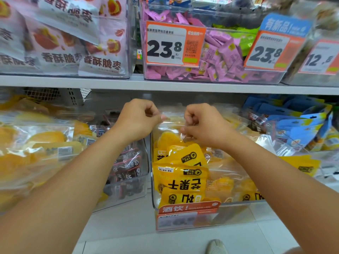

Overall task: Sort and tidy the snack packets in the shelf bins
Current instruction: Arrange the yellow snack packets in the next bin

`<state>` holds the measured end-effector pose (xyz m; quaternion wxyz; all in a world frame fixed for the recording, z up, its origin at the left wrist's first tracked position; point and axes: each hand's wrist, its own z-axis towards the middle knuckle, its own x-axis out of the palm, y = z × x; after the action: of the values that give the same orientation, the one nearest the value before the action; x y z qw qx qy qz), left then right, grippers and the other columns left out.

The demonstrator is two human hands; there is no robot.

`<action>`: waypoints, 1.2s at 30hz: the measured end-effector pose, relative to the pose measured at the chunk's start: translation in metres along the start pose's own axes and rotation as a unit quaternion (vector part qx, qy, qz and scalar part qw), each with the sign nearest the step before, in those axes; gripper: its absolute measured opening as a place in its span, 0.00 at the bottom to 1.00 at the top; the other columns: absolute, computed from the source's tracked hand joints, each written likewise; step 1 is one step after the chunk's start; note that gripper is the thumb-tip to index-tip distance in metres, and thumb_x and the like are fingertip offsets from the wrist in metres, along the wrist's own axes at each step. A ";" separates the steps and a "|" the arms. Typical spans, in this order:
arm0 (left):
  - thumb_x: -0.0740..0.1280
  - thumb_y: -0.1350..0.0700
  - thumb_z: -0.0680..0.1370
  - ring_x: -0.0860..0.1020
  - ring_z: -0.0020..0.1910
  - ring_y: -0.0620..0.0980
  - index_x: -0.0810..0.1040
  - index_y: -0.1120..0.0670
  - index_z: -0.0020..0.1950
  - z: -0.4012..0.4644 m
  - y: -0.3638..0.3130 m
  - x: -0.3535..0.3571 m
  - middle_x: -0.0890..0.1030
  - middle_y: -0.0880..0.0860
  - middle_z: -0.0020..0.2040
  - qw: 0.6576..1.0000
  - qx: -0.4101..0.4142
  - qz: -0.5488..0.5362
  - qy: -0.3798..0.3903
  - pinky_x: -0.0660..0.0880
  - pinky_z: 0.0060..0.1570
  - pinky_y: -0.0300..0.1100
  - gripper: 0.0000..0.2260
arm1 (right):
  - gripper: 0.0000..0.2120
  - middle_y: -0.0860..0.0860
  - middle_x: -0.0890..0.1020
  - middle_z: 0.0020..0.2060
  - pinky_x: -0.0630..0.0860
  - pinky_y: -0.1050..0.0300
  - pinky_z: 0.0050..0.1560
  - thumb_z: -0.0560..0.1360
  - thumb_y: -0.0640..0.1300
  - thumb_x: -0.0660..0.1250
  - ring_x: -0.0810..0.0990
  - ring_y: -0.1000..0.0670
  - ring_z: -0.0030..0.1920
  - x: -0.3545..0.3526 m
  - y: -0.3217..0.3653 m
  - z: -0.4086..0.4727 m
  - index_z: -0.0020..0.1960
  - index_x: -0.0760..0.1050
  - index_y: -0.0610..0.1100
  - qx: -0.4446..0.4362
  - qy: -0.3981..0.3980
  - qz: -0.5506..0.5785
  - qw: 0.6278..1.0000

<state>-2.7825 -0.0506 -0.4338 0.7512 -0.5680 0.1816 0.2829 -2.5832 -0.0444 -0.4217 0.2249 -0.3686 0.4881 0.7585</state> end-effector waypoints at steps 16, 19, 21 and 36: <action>0.61 0.43 0.82 0.76 0.45 0.38 0.82 0.51 0.46 -0.014 -0.006 -0.004 0.78 0.49 0.47 0.993 0.103 -0.054 0.010 0.68 0.45 0.35 0.16 | 0.09 0.42 0.81 0.26 0.82 0.49 0.29 0.73 0.33 0.67 0.83 0.45 0.26 -0.024 0.054 -0.033 0.35 0.81 0.38 0.069 -0.243 0.223 0.942; 0.62 0.34 0.74 0.77 0.51 0.43 0.85 0.50 0.46 -0.022 -0.009 -0.012 0.79 0.48 0.49 0.979 0.184 -0.045 0.072 0.71 0.51 0.39 0.22 | 0.03 0.35 0.83 0.38 0.85 0.54 0.39 0.75 0.33 0.69 0.87 0.43 0.35 -0.023 0.056 -0.034 0.45 0.81 0.33 0.165 -0.178 0.408 0.880; 0.68 0.34 0.71 0.79 0.46 0.41 0.83 0.45 0.51 -0.028 -0.009 -0.011 0.80 0.44 0.46 0.976 0.183 -0.001 0.117 0.73 0.46 0.36 0.18 | 0.08 0.35 0.84 0.45 0.84 0.57 0.47 0.75 0.34 0.70 0.87 0.44 0.43 -0.024 0.053 -0.033 0.52 0.79 0.30 0.160 -0.117 0.512 0.836; 0.75 0.51 0.75 0.79 0.39 0.40 0.81 0.45 0.50 -0.020 -0.007 0.005 0.82 0.42 0.40 0.977 0.195 0.079 0.040 0.79 0.43 0.47 0.06 | 0.09 0.50 0.79 0.37 0.81 0.56 0.37 0.72 0.52 0.75 0.82 0.49 0.36 -0.035 0.019 -0.019 0.45 0.82 0.46 0.102 -0.128 0.134 0.977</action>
<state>-2.7729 -0.0704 -0.4371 0.8149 -0.4057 0.3072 0.2774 -2.5681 -0.0695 -0.3881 0.2178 -0.1750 0.5750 0.7690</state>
